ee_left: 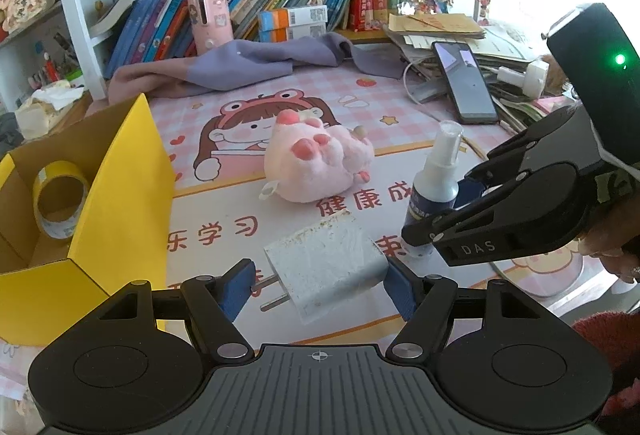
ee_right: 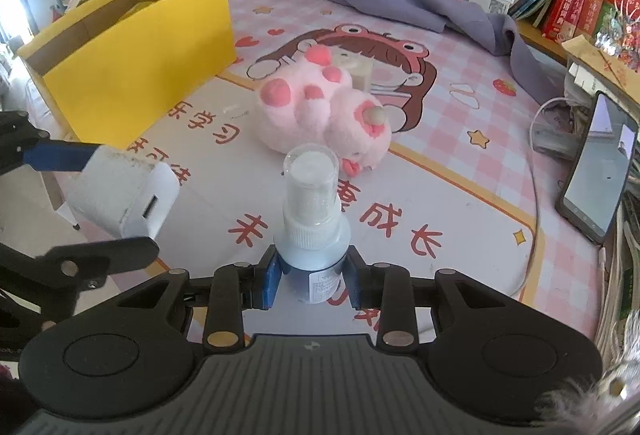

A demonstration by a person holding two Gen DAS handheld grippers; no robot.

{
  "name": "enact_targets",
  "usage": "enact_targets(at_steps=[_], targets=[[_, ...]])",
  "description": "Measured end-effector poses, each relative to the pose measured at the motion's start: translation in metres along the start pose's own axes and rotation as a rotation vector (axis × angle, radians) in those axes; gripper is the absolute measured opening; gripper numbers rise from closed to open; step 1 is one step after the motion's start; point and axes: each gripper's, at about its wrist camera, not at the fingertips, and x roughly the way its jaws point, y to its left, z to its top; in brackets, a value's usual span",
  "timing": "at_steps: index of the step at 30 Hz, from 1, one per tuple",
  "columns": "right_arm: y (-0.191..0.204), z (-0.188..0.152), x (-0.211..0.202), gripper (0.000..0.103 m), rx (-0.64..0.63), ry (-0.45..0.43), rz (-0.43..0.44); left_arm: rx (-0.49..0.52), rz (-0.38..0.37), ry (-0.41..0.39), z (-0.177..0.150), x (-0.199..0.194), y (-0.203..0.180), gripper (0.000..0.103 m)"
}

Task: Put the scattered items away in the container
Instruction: 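Lift the spray bottle and charger block with both grippers and carry them over the box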

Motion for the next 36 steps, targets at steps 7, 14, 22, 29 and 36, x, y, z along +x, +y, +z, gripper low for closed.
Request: enact_targets(at_steps=[7,14,22,29,36], targets=[[0.019,-0.004,-0.014,0.031,0.018,-0.019,-0.029,0.033,-0.032,-0.023,-0.009,-0.012,0.004,0.07],[0.061,-0.009,-0.037,0.031,0.013,-0.051,-0.07,0.079,-0.07,-0.058,-0.024,-0.039,0.018,0.07],[0.117,-0.014,-0.053,0.031,0.009,-0.07,-0.077,0.087,-0.072,-0.093,-0.048,-0.077,0.046,0.07],[0.164,-0.019,-0.061,0.031,0.014,-0.088,-0.073,0.084,-0.057,-0.11,-0.074,-0.11,0.073,0.07],[0.212,-0.031,-0.066,0.031,0.02,-0.101,-0.058,0.091,-0.045,-0.113,-0.103,-0.138,0.096,0.07]])
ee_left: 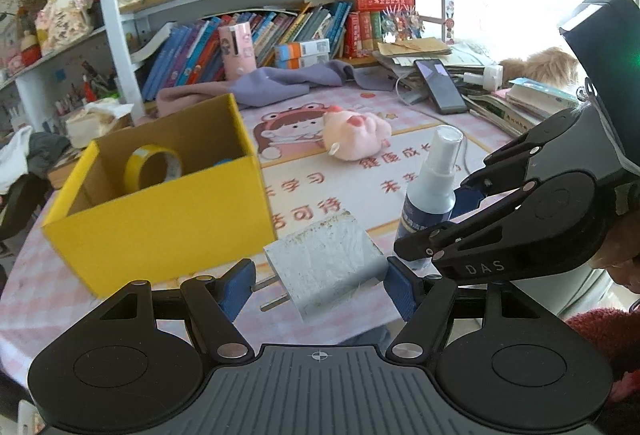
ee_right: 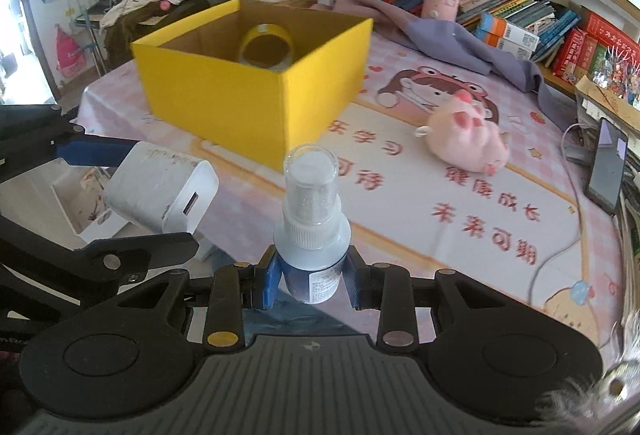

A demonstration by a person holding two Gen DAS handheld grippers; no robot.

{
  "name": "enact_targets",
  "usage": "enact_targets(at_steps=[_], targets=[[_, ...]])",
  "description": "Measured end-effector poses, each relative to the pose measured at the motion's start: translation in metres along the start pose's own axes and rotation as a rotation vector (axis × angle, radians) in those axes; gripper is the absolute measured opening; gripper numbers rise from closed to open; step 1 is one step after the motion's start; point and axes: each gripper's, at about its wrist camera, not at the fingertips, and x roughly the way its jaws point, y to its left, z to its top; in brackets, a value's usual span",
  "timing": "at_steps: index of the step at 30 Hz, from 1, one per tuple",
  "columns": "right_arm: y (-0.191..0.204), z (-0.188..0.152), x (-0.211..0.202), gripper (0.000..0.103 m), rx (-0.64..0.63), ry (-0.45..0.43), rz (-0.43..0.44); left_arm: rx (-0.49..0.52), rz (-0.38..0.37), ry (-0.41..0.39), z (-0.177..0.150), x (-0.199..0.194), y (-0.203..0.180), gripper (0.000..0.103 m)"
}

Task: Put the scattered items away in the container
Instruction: 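Lift the spray bottle and charger block with both grippers and carry them over the box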

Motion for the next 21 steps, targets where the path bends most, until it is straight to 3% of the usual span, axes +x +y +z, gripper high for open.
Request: enact_targets(at_steps=[9,21], targets=[[0.048,-0.01,-0.009,0.031,-0.007,-0.002,0.019,-0.014,0.019,0.003,-0.026,-0.027,0.022,0.07],[0.084,-0.002,-0.005,0.031,-0.07,0.009,0.048,-0.088,0.066,0.01,-0.046,-0.045,0.05,0.07]])
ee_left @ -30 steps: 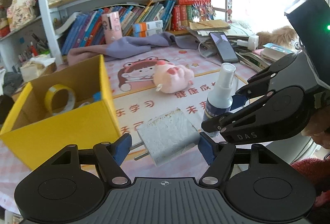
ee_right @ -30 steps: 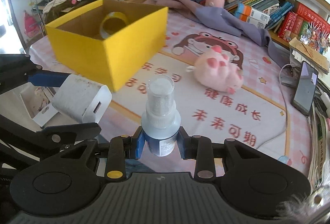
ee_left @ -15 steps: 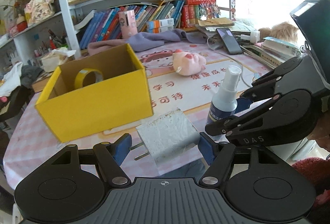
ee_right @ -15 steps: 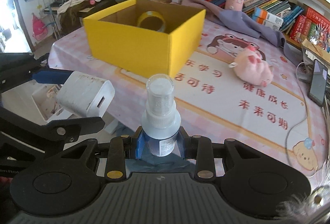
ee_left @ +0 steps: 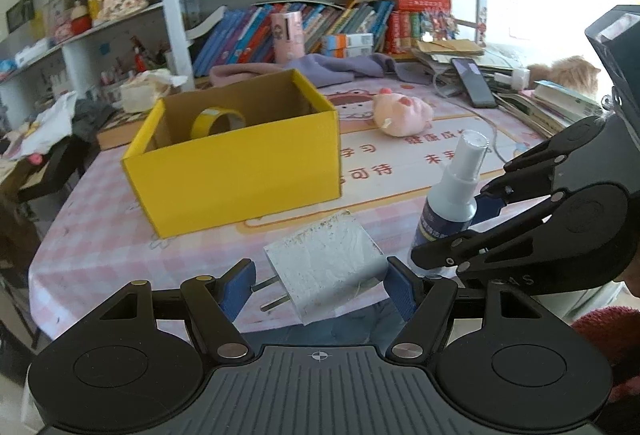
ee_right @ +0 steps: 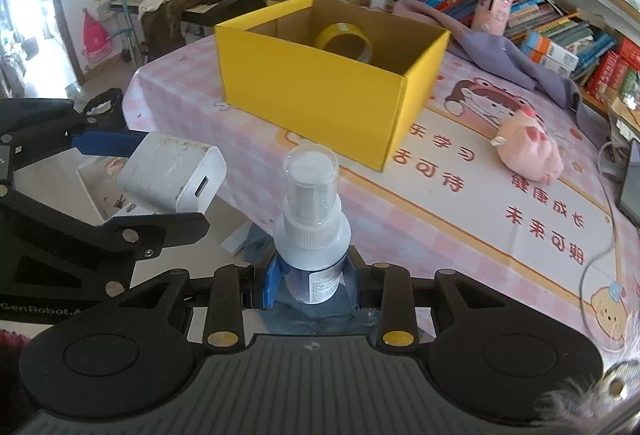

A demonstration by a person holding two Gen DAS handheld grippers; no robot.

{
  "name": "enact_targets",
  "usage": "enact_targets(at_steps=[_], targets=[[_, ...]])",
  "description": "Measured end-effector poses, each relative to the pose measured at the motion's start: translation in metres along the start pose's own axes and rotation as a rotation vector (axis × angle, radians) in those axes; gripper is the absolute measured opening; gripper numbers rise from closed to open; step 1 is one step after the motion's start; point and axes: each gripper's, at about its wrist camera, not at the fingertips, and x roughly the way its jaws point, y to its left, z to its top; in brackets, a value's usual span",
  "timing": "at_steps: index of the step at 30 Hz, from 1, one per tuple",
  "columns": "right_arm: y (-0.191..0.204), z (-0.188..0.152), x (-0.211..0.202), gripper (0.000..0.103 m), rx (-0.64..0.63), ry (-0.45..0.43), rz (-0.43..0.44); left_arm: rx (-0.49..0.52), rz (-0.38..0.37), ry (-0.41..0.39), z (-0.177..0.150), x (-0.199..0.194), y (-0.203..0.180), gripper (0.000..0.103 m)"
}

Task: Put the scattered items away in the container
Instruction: 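Lift the spray bottle and charger block with both grippers and carry them over the box, then lower both grippers into the box and open them to release the items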

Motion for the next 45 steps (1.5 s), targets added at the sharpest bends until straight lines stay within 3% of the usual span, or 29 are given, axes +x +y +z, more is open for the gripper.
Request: enact_targets(at_steps=[15,22,29,38,45], targets=[[0.028,0.017,0.019,0.031,-0.076,0.028,0.063,-0.077,0.051,0.027,-0.012,-0.006,0.031,0.07],[0.021,0.04,0.018,0.031,-0.071,-0.024,0.071,-0.101,0.077,-0.005,-0.003,-0.008,0.043,0.07],[-0.003,0.076,0.01,0.031,-0.043,-0.108,0.076,-0.11,0.097,-0.082,0.03,-0.002,0.054,0.07],[-0.045,0.148,0.011,0.031,-0.06,-0.258,0.079,-0.072,0.137,-0.179,0.096,0.027,0.072,0.07],[-0.08,0.199,0.053,0.031,-0.125,-0.245,0.063,-0.07,0.179,-0.159,0.135,0.075,0.091,0.07]])
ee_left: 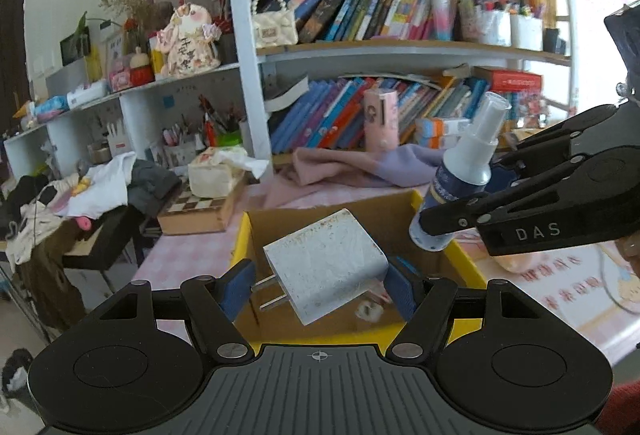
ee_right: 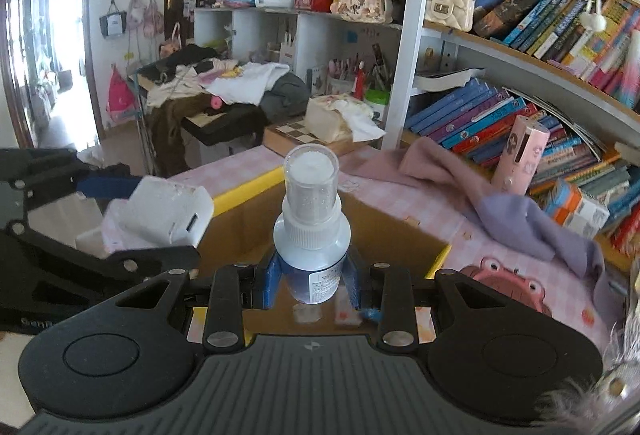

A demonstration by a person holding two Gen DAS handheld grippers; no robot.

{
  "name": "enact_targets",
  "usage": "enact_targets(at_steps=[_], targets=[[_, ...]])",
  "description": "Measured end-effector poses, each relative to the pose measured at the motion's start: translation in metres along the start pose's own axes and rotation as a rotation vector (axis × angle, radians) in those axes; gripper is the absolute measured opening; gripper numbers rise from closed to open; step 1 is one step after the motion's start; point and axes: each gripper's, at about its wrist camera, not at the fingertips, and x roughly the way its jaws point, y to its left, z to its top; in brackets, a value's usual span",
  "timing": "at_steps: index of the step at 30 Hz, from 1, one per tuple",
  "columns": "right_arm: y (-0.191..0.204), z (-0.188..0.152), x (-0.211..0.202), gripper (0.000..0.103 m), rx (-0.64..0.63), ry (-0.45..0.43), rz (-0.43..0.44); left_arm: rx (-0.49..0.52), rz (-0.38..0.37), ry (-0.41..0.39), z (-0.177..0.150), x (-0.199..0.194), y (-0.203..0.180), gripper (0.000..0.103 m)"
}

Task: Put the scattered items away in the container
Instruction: 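Lower both grippers into the box and open them to release the items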

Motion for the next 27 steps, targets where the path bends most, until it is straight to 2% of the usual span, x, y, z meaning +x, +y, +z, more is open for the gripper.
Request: enact_targets(at_steps=[7,12,16,20,27], targets=[[-0.029,0.013,0.079,0.031,-0.033,0.121,0.041,0.043,0.047,0.104,0.004,0.066,0.0,0.07],[-0.025,0.018,0.134,0.031,-0.059,0.202,0.095,0.093,0.05,0.207,-0.001,0.104,-0.005,0.07],[-0.01,0.021,0.162,0.031,-0.138,0.254,0.123,0.114,0.049,0.289,-0.007,0.123,-0.009,0.07],[-0.005,0.02,0.189,0.031,-0.17,0.322,0.157,0.061,0.036,0.358,-0.012,0.135,-0.003,0.07],[0.003,0.008,0.227,0.031,-0.18,0.472,0.219,0.057,0.034,0.411,-0.018,0.146,-0.004,0.071]])
